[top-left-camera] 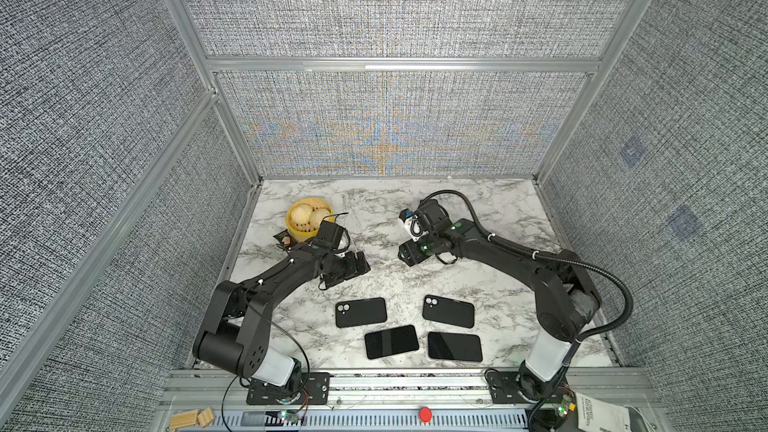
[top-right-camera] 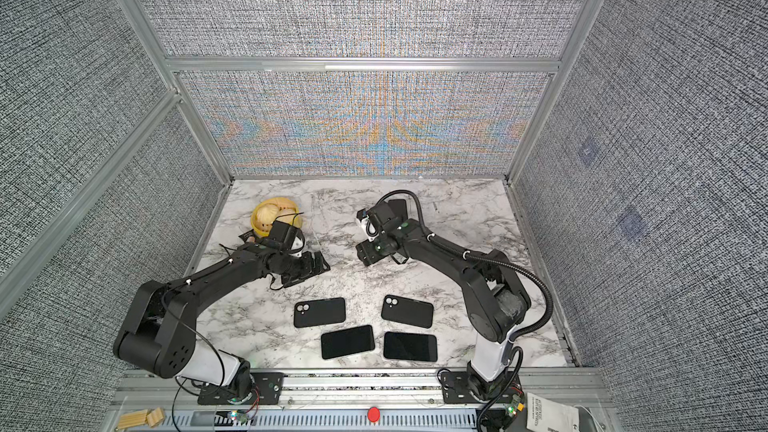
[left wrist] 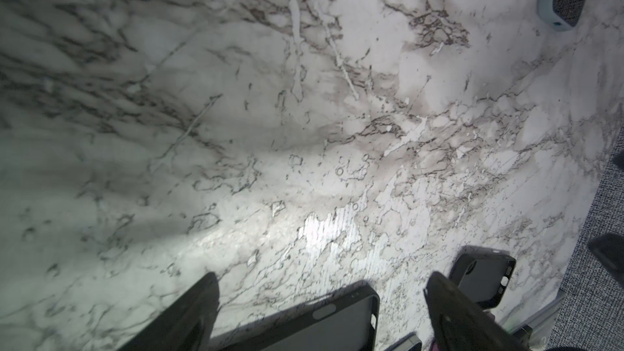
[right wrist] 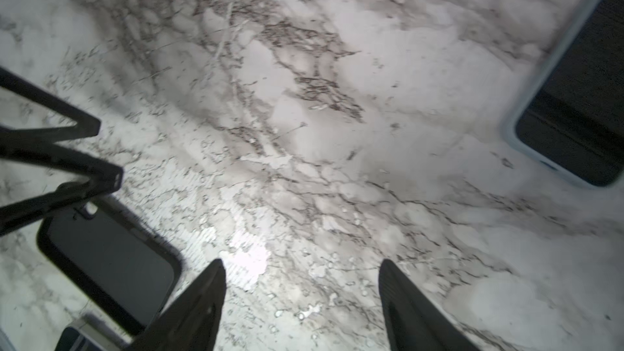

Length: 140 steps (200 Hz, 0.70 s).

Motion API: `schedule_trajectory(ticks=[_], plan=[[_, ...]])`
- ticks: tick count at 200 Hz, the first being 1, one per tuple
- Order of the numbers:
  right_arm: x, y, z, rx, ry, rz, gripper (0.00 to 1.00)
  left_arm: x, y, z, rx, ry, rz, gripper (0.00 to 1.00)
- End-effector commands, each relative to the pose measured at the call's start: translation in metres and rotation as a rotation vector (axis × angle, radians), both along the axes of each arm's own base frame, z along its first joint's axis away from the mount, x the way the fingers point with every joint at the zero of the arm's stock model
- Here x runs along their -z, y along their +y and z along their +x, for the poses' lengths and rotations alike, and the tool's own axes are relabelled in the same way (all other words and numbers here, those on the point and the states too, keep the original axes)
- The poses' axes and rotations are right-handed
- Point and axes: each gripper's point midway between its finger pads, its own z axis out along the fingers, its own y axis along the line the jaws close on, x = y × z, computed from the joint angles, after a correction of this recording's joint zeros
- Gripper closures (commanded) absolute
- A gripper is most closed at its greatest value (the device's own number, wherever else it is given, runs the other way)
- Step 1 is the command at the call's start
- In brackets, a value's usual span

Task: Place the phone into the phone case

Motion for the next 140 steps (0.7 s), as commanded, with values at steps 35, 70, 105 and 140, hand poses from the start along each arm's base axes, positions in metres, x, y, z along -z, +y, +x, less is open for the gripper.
schedule_trajectory(ticks=[35,70,105,140], plan=[[0.005,0.075,-0.049,-0.387,-0.110,0.087,0.25,0.011,0.023,-0.013,-0.131,0.016,-0.028,0.04],[0.021,0.099,-0.074,-0.593,-0.178,0.078,0.27,0.021,0.033,-0.016,-0.170,0.056,-0.040,0.04],[0.042,0.112,-0.091,-0.722,-0.161,0.013,0.30,0.023,0.045,-0.014,-0.231,0.059,-0.058,0.04],[0.055,0.119,-0.097,-0.775,-0.147,0.017,0.40,0.024,0.056,-0.016,-0.273,0.063,-0.057,0.04]])
